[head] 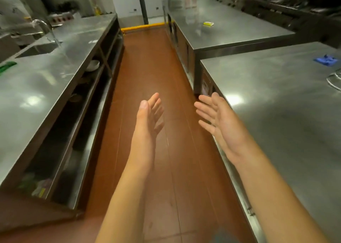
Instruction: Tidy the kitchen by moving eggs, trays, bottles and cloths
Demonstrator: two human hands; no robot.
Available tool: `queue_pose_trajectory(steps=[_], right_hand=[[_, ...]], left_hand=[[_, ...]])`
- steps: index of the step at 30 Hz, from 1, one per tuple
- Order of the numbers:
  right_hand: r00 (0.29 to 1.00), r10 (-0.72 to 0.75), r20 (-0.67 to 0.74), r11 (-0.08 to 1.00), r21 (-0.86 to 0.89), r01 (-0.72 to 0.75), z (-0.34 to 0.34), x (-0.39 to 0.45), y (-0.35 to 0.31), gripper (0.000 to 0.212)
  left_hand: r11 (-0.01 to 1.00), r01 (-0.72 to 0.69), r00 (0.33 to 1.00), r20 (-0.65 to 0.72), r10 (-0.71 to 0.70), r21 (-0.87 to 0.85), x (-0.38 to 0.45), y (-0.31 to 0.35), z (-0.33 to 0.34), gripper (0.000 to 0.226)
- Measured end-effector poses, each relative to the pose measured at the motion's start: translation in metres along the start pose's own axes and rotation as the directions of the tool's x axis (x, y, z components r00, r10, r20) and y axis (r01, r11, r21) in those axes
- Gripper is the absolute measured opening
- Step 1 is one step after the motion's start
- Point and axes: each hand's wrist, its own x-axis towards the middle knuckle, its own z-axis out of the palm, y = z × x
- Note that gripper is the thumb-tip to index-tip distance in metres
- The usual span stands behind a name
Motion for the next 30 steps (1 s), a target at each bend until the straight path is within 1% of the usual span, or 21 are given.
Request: queue_pose_trajectory(steps=[2,7,11,16,19,25,28,30], right_hand=[[1.0,0.009,-0.012,1.0,-0.006,-0.009,-0.002,0.021,-0.001,0.053],[0.999,0.029,-0.022,1.0,0.007,-0.029,-0.008,0.128,0.011,0.052],[0.998,0.062,0.02,0.998,0.007,-0.062,-0.005,0.225,0.0,0.054],[0.994,0.02,0.109,1.0,0.015,-0.022,0.013,0.342,-0.032,0.056],[0.984,-0.003,0.177,1.0,0.0,0.003,0.035,0.4,-0.039,0.055],[0.938,0.041,0.345,0.998,-0.067,-0.019,0.101,0.493,-0.039,0.052],[0.924,0.073,0.375,0.994,-0.101,-0.037,0.132,0.543,-0.032,0.054],[0.924,0.071,0.376,0.993,-0.119,-0.028,0.15,0.582,-0.027,0.053]], left_hand=[[1.0,0.015,1.0,0.007,-0.015,0.013,0.021,-0.006,0.002,0.068],[0.997,0.05,0.999,-0.006,-0.05,0.052,0.13,-0.034,0.011,0.07],[0.996,0.05,0.999,-0.011,-0.049,0.071,0.216,-0.04,0.022,0.07],[0.998,0.016,0.996,-0.091,-0.01,0.059,0.324,-0.037,0.024,0.069],[0.999,0.001,0.989,-0.15,0.004,0.038,0.373,-0.039,0.019,0.066],[0.999,-0.016,0.966,-0.257,0.025,0.037,0.449,-0.042,-0.023,0.065],[0.999,-0.008,0.951,-0.308,0.019,0.038,0.502,-0.055,-0.051,0.066],[0.999,-0.011,0.954,-0.299,0.023,0.042,0.541,-0.068,-0.068,0.069]])
